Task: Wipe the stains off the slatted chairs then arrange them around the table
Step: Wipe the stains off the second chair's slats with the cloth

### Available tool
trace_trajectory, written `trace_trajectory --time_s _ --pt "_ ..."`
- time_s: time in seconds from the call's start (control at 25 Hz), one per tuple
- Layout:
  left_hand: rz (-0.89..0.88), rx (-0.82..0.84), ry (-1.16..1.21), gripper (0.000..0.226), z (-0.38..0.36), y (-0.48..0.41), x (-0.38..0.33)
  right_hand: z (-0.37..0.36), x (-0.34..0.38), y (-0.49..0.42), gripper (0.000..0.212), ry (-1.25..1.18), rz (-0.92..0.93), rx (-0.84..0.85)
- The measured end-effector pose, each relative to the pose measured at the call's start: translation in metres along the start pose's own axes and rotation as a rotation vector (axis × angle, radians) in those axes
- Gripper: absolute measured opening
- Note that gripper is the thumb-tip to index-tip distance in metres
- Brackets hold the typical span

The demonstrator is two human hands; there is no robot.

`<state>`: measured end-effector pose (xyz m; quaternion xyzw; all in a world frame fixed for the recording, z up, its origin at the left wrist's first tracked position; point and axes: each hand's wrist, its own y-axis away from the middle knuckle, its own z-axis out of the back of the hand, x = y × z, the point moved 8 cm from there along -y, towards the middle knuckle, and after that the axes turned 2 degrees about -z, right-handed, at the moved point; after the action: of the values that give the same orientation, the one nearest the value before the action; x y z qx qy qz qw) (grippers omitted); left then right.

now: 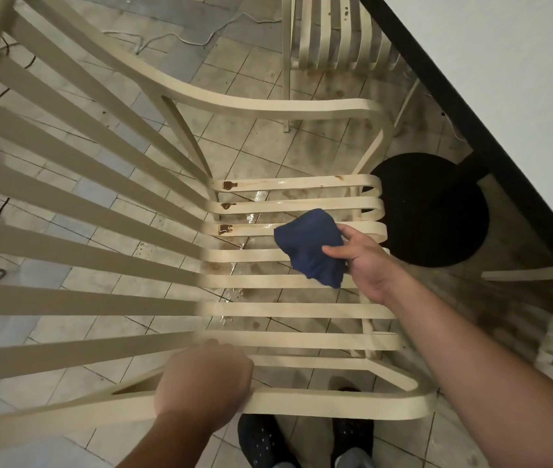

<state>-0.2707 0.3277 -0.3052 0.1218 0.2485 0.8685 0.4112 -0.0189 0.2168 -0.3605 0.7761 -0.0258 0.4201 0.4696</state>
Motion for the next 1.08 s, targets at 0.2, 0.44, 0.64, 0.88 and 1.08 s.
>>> trace_trajectory --time_s 0.2,0.44,0.64,0.88,1.08 --pt "-0.018 -0.011 -0.003 0.055 0.0 0.0 0.0 -0.001 -0.001 0.003 0.076 0.085 0.113 -0.111" --pt "-0.011 -0.019 0.009 0.055 0.0 -0.001 0.001 -0.001 0.012 0.008 0.062 0.622 0.336 -0.127" --pt "-0.029 -0.018 -0.007 0.054 -0.002 -0.001 0.0 -0.02 0.036 0.029 0.046 1.354 0.526 -0.247" --pt "-0.047 -0.019 -0.025 0.054 -0.004 -0.001 0.0 -0.042 0.071 0.066 0.043 1.585 0.989 -0.509" --pt "-0.03 -0.018 -0.028 0.056 -0.008 -0.004 0.004 -0.031 0.069 0.055 0.05 0.76 0.706 -0.179"
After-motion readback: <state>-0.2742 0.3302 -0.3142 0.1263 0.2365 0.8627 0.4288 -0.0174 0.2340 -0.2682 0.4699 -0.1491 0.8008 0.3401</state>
